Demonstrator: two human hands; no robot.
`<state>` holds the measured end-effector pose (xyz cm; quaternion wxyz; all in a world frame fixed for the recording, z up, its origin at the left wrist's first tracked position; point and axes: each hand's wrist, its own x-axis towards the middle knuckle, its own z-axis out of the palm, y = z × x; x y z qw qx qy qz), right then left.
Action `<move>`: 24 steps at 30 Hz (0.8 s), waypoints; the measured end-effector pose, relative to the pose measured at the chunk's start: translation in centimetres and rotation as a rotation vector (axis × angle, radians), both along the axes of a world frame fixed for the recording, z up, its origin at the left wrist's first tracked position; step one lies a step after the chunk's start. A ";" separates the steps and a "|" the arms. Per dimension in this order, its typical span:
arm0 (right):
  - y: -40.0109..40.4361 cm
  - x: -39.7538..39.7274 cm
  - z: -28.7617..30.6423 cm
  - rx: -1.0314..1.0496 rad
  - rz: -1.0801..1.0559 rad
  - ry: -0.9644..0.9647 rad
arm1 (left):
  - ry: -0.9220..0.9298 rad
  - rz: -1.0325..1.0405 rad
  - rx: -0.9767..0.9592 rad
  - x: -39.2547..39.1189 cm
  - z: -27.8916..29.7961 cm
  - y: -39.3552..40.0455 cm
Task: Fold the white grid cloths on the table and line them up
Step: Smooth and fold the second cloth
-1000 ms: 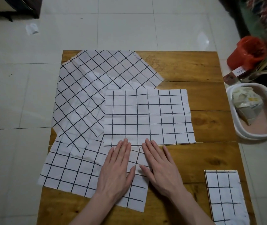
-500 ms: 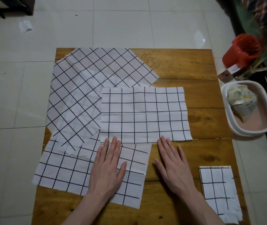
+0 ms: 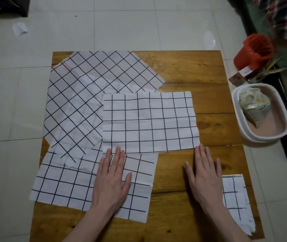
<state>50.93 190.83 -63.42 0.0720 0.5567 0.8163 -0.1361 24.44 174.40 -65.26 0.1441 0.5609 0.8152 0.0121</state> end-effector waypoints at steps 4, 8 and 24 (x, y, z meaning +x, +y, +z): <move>0.1 0.1 0.1 0.015 -0.007 -0.013 | -0.001 0.013 -0.002 0.1 0.0 0.0; -0.2 -0.4 0.0 0.022 -0.044 0.005 | -0.003 0.014 -0.010 0.2 0.1 0.1; 3.8 -4.7 2.8 -0.026 -0.404 0.380 | -0.039 -0.254 -0.016 4.9 1.2 6.2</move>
